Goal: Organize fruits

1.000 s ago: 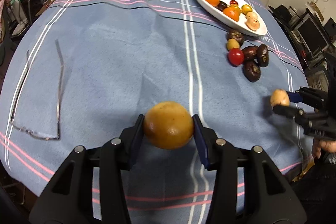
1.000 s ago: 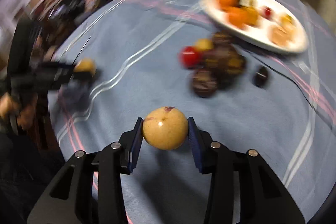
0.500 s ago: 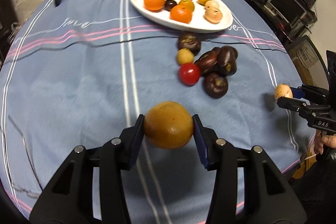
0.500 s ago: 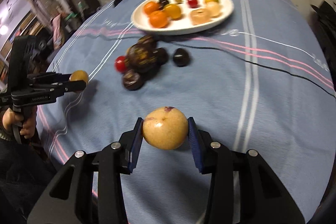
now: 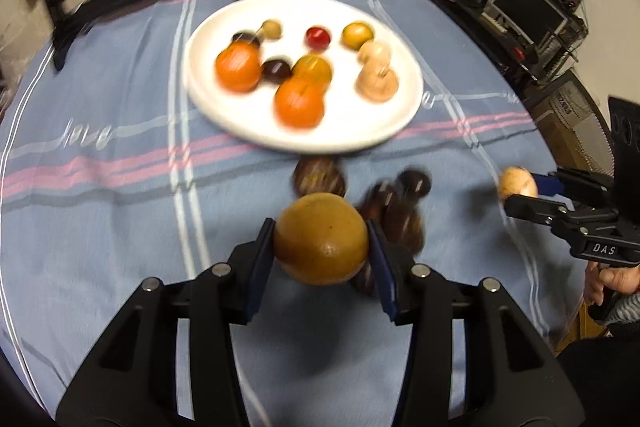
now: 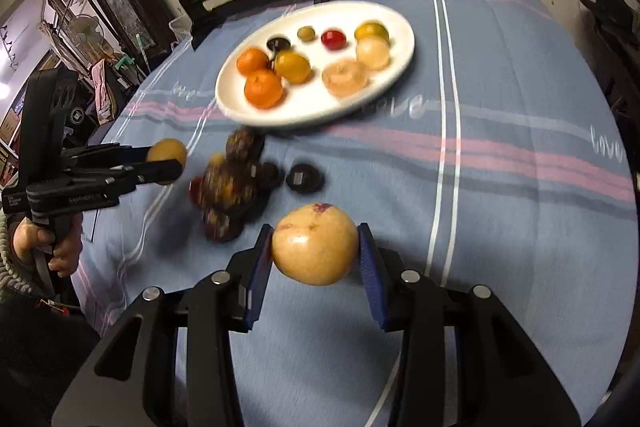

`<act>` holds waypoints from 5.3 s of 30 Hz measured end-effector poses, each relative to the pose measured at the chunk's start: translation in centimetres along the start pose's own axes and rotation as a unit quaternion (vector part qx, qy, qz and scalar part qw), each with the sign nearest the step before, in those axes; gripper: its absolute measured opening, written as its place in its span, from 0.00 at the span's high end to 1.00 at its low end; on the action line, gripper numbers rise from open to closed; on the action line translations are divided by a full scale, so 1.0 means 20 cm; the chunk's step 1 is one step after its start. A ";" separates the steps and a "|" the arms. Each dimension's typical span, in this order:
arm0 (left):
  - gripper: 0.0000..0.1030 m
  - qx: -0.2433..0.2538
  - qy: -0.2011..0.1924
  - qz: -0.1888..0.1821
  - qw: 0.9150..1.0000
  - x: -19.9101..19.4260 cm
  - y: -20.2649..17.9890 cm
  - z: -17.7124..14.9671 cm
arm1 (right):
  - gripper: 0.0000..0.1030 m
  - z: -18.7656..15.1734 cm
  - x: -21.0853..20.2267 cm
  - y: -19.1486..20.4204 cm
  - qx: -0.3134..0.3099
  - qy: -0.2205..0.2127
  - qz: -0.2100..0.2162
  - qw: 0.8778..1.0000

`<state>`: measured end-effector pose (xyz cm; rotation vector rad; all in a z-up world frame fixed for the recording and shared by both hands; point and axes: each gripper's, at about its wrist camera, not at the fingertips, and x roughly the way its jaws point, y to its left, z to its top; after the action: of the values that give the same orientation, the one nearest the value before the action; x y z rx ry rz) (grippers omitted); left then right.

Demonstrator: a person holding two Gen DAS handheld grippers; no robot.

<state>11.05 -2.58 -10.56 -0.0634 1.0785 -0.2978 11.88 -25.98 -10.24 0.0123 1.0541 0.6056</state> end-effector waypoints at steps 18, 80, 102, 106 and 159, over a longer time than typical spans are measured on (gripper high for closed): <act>0.54 0.042 0.009 -0.033 0.999 0.42 -0.10 0.50 | 0.59 0.77 0.49 -0.09 -0.035 -0.024 0.009 0.999; 0.14 -0.011 -0.015 0.075 0.997 -0.23 -0.01 -0.32 | 0.33 -0.17 -0.22 -0.05 0.141 -0.047 -0.012 0.989; 0.25 0.054 0.016 0.007 0.998 0.14 -0.34 -0.07 | 0.33 -0.32 -0.26 -0.35 0.221 -0.033 -0.022 0.974; 0.27 0.067 0.017 -0.032 0.997 0.13 -0.39 -0.10 | 0.33 -0.32 -0.25 -0.35 0.221 -0.031 -0.020 0.974; 0.71 -0.087 -0.007 0.053 0.995 -0.13 0.23 -0.39 | 0.33 -0.16 0.18 0.20 -0.018 0.023 0.004 1.000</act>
<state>4.04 3.24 -12.98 -0.1644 1.0879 -0.1074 8.72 -21.75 -13.56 -0.0290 1.0880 0.6347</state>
